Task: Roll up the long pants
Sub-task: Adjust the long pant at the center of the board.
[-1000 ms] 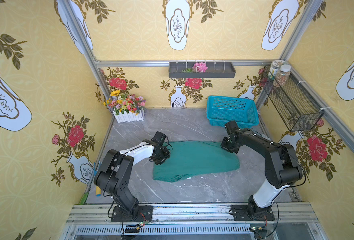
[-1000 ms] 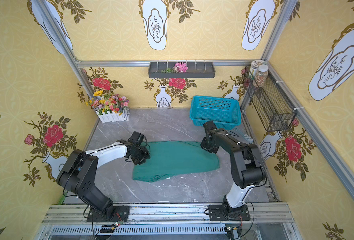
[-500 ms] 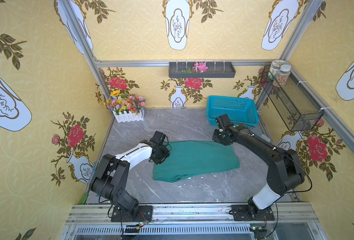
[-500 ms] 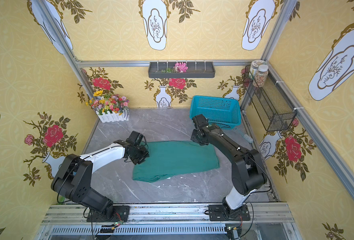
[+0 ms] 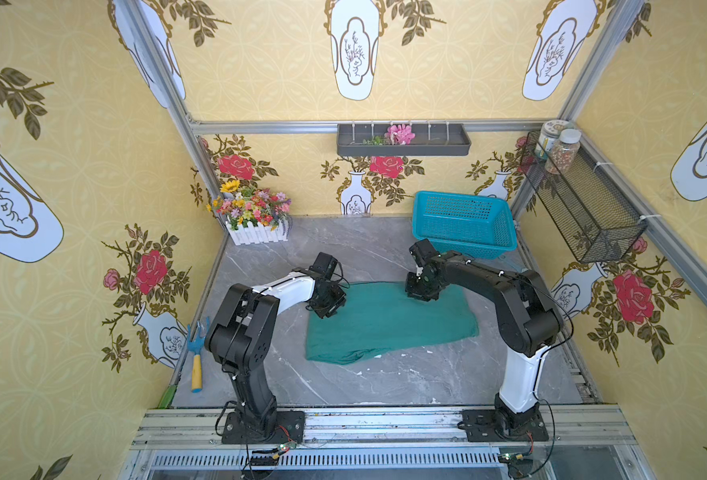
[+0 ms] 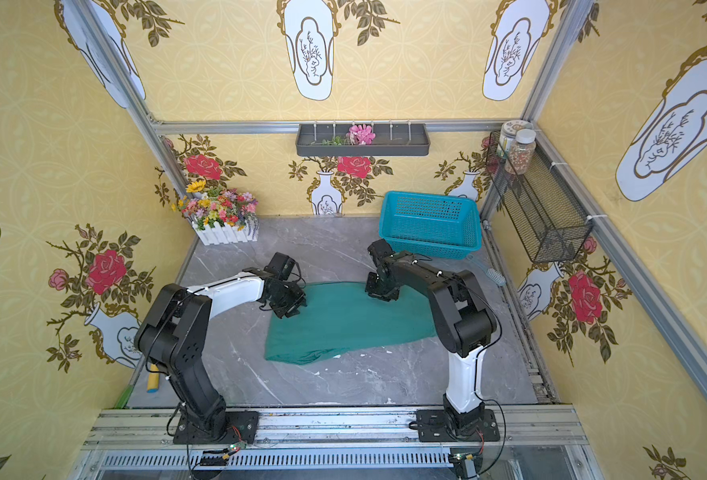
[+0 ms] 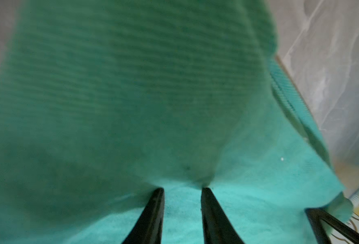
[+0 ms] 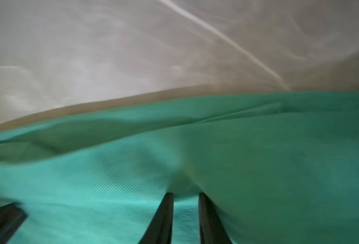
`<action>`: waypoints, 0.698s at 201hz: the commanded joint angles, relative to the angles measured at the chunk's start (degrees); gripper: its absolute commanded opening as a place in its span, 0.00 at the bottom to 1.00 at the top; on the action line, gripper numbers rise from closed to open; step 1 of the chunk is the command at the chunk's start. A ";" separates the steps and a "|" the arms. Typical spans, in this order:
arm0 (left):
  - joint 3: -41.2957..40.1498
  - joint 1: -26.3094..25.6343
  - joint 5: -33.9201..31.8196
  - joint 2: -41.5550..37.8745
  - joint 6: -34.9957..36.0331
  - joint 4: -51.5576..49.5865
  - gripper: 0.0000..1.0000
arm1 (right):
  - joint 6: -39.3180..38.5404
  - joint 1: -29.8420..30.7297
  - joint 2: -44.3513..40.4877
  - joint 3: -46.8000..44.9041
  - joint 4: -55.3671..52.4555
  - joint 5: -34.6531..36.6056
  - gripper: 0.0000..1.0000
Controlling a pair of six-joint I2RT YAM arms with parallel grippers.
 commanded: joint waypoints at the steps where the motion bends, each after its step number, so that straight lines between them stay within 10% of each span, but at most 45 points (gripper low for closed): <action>1: -5.44 1.38 -2.32 0.50 -0.94 -1.18 0.35 | -1.30 -3.62 -0.36 -3.41 -1.39 4.99 0.34; 55: -14.47 3.37 -3.14 -2.33 -2.15 0.72 0.35 | -4.89 -9.39 -5.20 -4.11 -6.82 10.63 0.47; 86: -12.64 3.27 -3.70 -2.86 -1.42 -0.02 0.34 | -7.41 -2.96 -10.93 2.48 -7.18 9.50 0.58; 140: -10.82 3.14 -4.19 -3.28 -0.55 -1.13 0.34 | -3.52 -4.01 -3.62 2.39 -3.18 1.26 0.45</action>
